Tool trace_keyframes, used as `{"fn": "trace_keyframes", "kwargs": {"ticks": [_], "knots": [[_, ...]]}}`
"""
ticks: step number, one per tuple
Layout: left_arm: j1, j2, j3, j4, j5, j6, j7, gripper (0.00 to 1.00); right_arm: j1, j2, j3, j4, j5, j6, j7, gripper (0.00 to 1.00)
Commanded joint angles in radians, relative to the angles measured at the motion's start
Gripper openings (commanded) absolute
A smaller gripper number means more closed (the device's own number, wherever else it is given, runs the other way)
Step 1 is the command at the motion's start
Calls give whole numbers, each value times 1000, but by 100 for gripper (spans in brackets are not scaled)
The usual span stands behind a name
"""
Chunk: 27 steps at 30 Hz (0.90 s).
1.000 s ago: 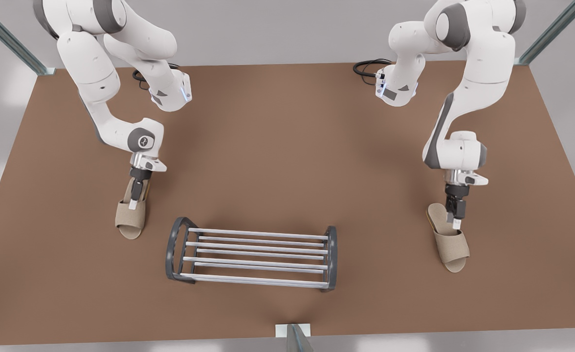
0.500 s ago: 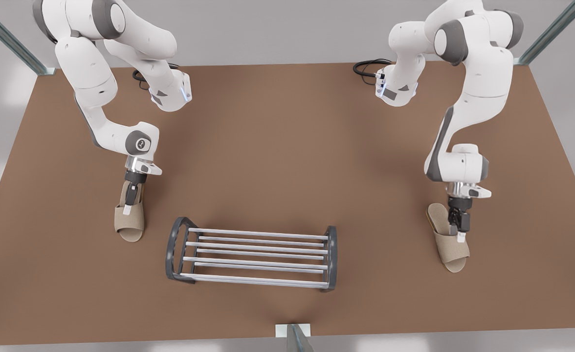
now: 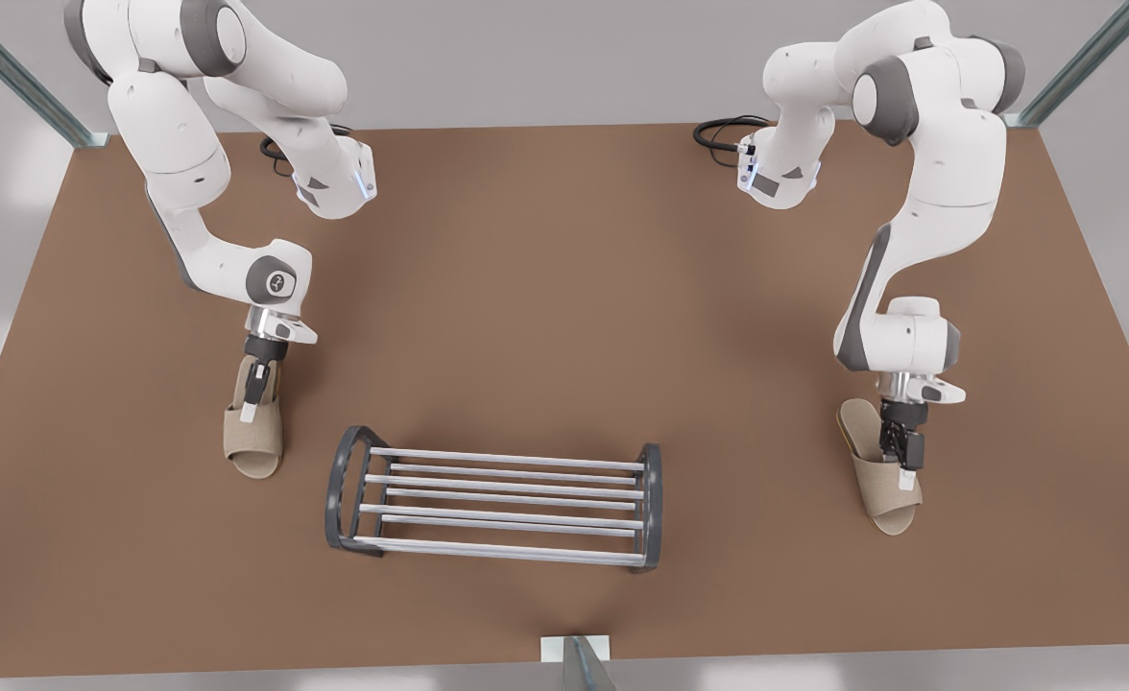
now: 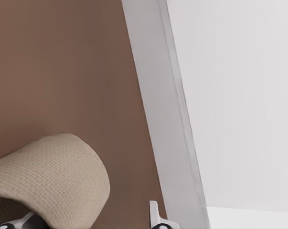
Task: Place the right shoe on the shoe rack with the right arm, and place the left shoe on the shoe rack with the left arm
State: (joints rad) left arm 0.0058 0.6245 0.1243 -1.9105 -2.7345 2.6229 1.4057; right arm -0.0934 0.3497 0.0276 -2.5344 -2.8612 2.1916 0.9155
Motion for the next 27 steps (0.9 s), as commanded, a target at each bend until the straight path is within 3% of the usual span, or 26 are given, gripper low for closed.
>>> {"fn": "trace_keyframes", "kwargs": {"ticks": [1,6,10,12,15,21,27], "knots": [[0,1,0,1,2,3,-17,94,0,-1,0,0,0,0,13,36],[0,26,-2,18,4,3,-16,67,1,-23,0,0,0,17,8,33],[2,50,-9,42,4,3,-16,62,1,-69,0,0,0,65,-4,31],[10,60,-11,44,6,2,-16,58,1,-104,0,2,0,89,-41,21],[11,63,-17,45,4,3,-16,46,4,-155,0,14,2,152,-50,21],[11,49,-25,70,22,40,10,33,26,-342,15,131,45,401,106,21],[10,-28,-45,80,111,141,39,24,86,-393,81,350,335,697,151,21]]}}
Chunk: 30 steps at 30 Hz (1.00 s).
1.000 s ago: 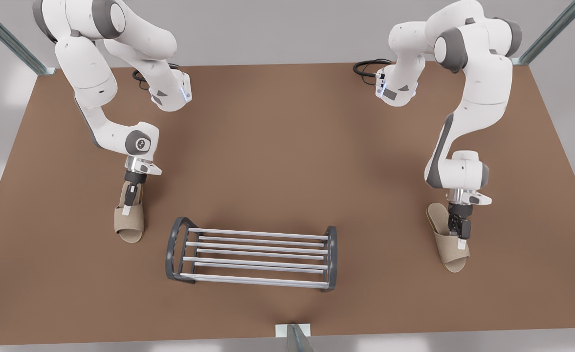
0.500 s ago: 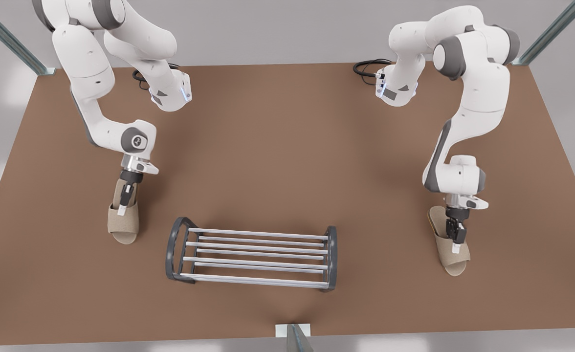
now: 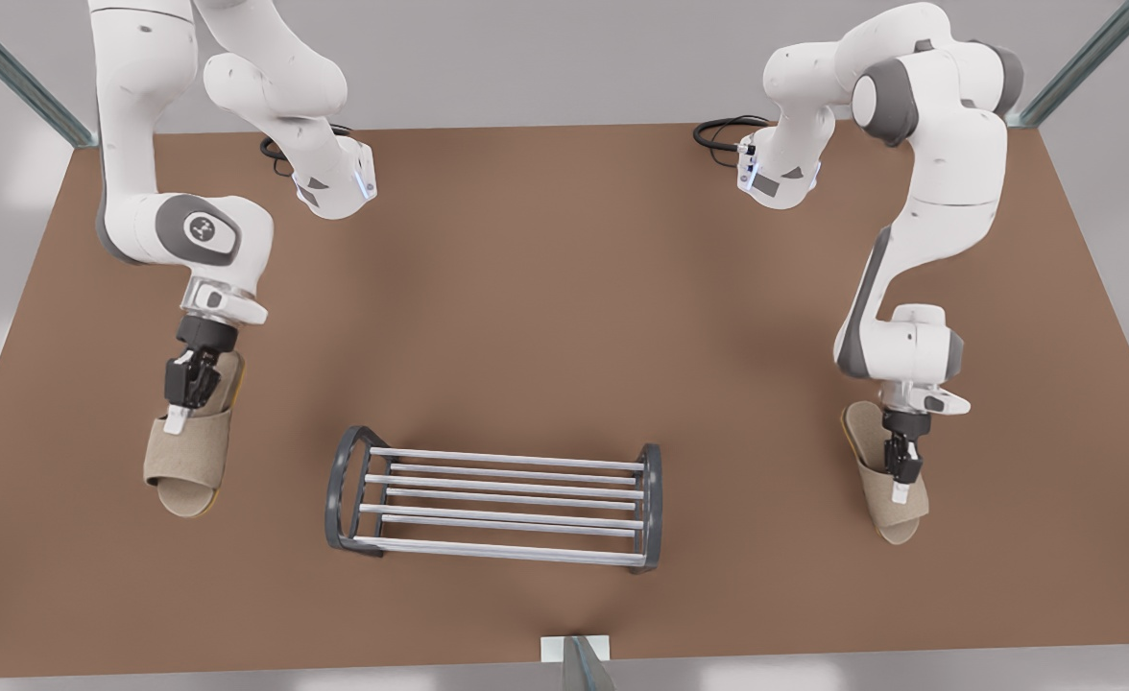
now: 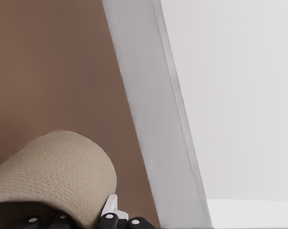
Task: Place the right shoe on the shoe rack with the right arm, and place the left shoe on the shoe rack with the left arm
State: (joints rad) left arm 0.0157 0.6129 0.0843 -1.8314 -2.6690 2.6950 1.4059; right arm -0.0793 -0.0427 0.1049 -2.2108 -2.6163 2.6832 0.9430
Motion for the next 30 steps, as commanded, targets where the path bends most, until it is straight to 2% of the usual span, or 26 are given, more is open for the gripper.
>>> {"fn": "trace_keyframes", "kwargs": {"ticks": [1,3,6,9,11,19,22,30], "knots": [[0,-30,-5,1,81,72,42,24,73,17,36,65,104,219,123,21],[0,-59,-14,-5,92,86,58,23,114,66,113,154,177,219,123,21],[0,-128,-63,0,140,180,58,23,157,84,114,217,193,222,122,21],[-2,-194,-103,1,140,247,53,23,236,184,119,319,234,213,125,21],[-2,-240,-121,0,140,259,48,23,296,242,116,361,268,195,122,21],[-77,-364,-150,0,136,315,15,23,352,395,108,434,275,173,120,21],[-89,-371,-164,1,136,316,15,22,369,420,64,441,272,173,120,21],[-97,-338,-232,107,129,379,-5,21,371,458,19,442,266,170,120,21]]}}
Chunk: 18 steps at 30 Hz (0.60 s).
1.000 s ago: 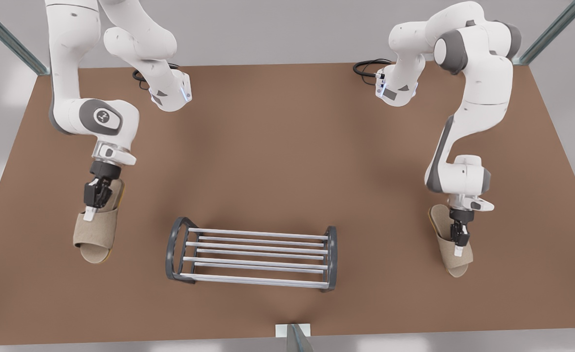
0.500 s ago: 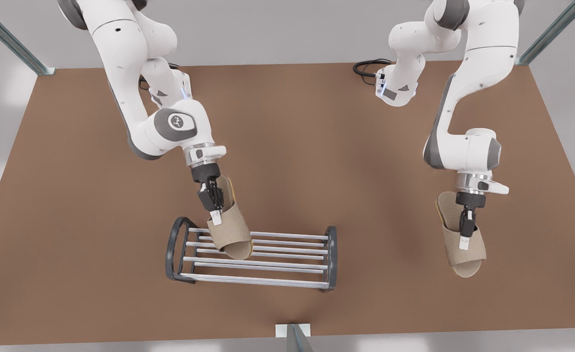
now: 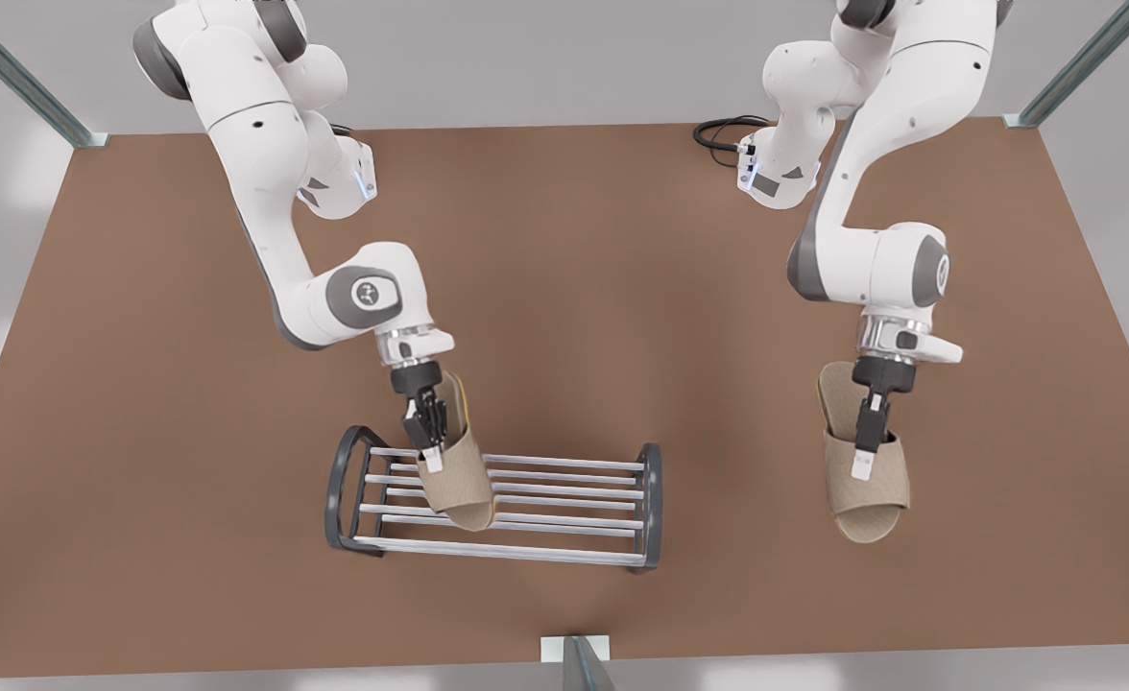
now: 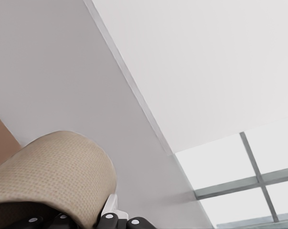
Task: Place the right shoe on the shoe rack with the right arm, and place the left shoe on the shoe rack with the left arm
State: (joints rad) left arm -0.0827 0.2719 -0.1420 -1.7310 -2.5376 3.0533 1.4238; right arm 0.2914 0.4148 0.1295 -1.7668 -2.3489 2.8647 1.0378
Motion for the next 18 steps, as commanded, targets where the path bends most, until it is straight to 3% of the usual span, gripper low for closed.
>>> {"fn": "trace_keyframes", "kwargs": {"ticks": [1,18], "knots": [[1,7,-7,14,-3,21,-23,21,0,13,-5,9,-3,-21,25,21],[-14,27,-79,50,0,27,-25,21,23,65,-47,53,5,-93,1,21]]}}
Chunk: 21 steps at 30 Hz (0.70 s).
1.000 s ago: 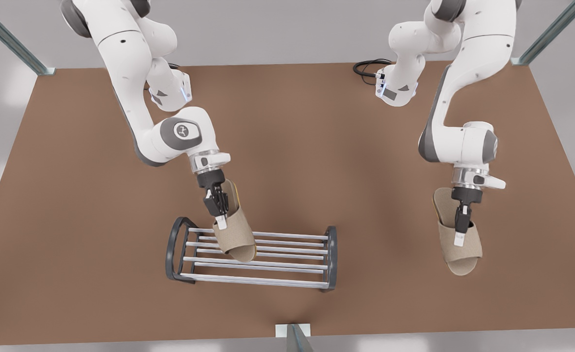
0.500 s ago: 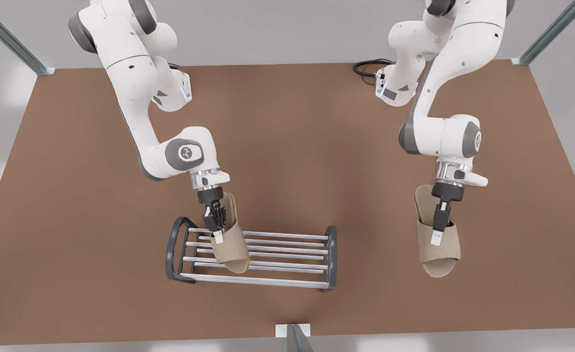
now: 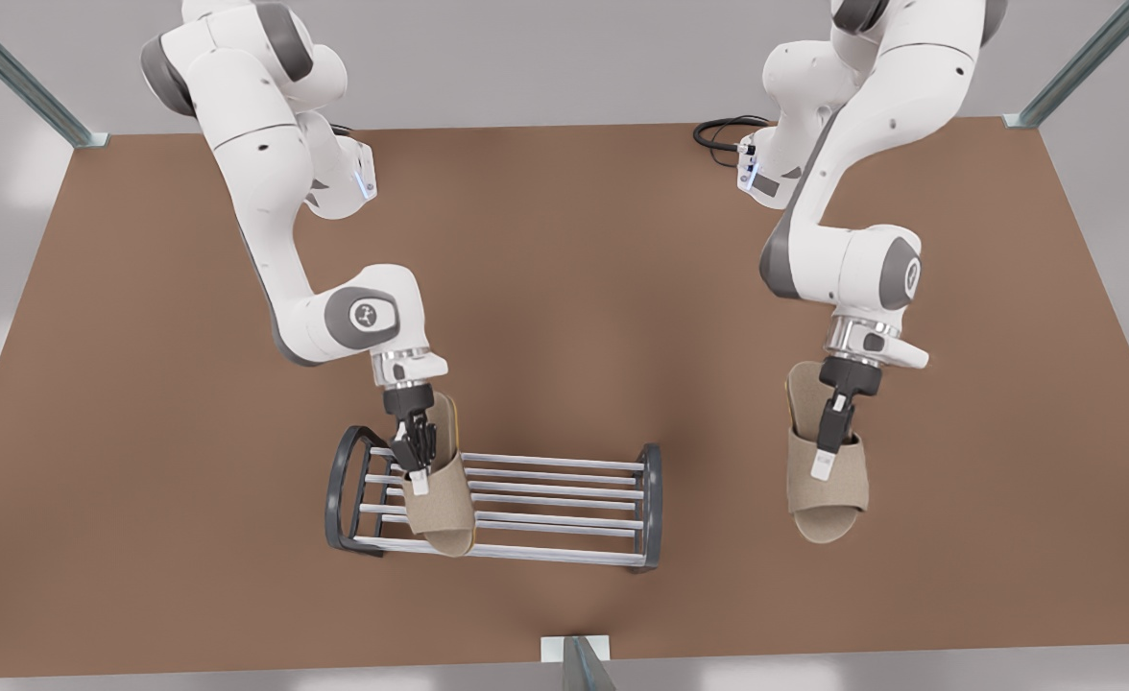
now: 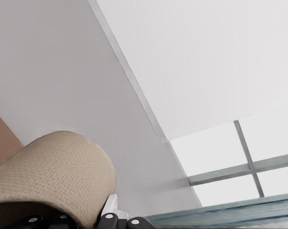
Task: Place the right shoe on the shoe rack with the right arm, and place the left shoe on the shoe rack with the left arm
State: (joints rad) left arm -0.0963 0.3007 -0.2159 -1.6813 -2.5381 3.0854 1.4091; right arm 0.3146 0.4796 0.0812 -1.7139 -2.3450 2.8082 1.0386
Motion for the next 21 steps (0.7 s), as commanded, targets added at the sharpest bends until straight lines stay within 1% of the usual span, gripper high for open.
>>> {"fn": "trace_keyframes", "kwargs": {"ticks": [1,2,3,4,5,6,7,9,12,14,18,21], "knots": [[-13,-5,-5,0,2,6,-10,21,0,2,-6,0,0,-36,0,21],[-22,-3,-5,6,5,6,-10,21,0,2,-6,0,3,-36,5,42],[-39,2,-5,22,4,12,-10,21,0,2,-6,0,12,-36,6,66],[-42,2,-5,23,4,12,-10,21,0,4,-6,0,12,-42,5,82],[-46,2,-5,23,2,12,-12,21,0,7,-6,0,10,-49,5,83],[-54,-2,-5,23,2,15,-12,21,0,7,-6,0,12,-49,6,95],[-56,-2,-5,23,1,16,-12,21,0,11,-6,2,12,-49,6,95],[-57,2,-6,35,-5,33,-18,21,12,19,-6,0,13,-68,6,100],[-57,-3,-19,41,-7,35,-27,21,14,19,-8,2,13,-69,9,100],[-59,-2,-69,66,-10,93,-59,21,14,2,-8,-10,12,-67,8,100],[-129,5,-76,111,-11,154,-102,21,9,-44,-8,-95,6,-70,3,100],[-167,29,-76,150,-8,156,-116,21,4,-79,-6,-136,4,-69,1,100]]}}
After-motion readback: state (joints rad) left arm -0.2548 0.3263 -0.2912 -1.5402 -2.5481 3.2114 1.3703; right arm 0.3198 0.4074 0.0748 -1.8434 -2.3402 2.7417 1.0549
